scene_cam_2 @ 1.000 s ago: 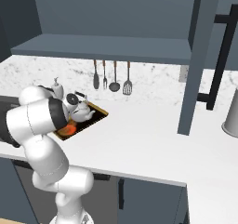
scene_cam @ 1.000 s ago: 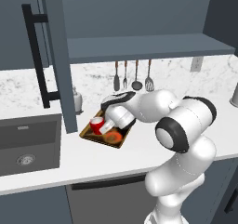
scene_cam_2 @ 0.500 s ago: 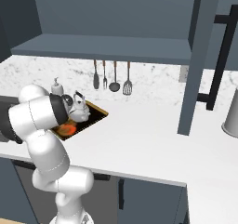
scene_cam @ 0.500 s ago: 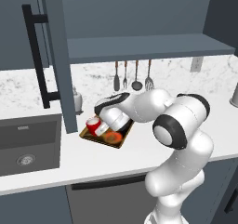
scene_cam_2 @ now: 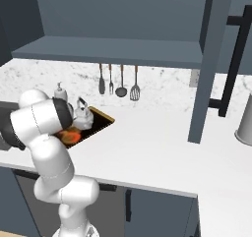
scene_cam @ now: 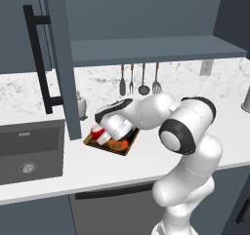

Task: Pick the kettle from the counter and place it on the tray. Then pick the mug from the cabinet and place it on the tray. Then close the cabinet doors.

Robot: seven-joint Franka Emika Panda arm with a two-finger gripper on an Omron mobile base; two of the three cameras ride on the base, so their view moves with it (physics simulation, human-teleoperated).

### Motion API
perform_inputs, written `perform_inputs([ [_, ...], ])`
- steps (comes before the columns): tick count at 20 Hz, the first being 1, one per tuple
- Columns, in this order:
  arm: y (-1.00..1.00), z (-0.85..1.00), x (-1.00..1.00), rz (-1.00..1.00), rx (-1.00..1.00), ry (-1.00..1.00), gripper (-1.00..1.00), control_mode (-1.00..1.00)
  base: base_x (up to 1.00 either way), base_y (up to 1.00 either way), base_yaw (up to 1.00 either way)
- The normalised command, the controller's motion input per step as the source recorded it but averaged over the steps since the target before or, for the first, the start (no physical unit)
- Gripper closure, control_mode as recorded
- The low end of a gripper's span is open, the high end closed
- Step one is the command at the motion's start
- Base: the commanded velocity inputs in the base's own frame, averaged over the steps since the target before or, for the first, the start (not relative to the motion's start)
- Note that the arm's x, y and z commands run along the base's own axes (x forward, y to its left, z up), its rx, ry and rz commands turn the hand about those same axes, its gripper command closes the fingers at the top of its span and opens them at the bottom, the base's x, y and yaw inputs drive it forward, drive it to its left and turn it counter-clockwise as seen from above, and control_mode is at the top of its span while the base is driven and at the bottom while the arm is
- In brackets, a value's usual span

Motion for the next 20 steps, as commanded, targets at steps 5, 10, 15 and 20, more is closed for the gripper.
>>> perform_inputs([
  [5,-0.50,-0.15,-0.29,0.00,0.08,0.00,-1.00,-1.00,0.00,0.00,0.00],
  [10,-0.41,0.16,-0.19,0.00,0.11,0.00,-1.00,-1.00,0.00,0.00,0.00],
  [15,-0.19,0.52,0.00,0.00,0.11,0.00,-1.00,-1.00,0.00,0.00,0.00],
  [20,-0.04,0.91,-0.10,0.00,0.06,0.02,-1.00,-1.00,0.00,0.00,0.00],
])
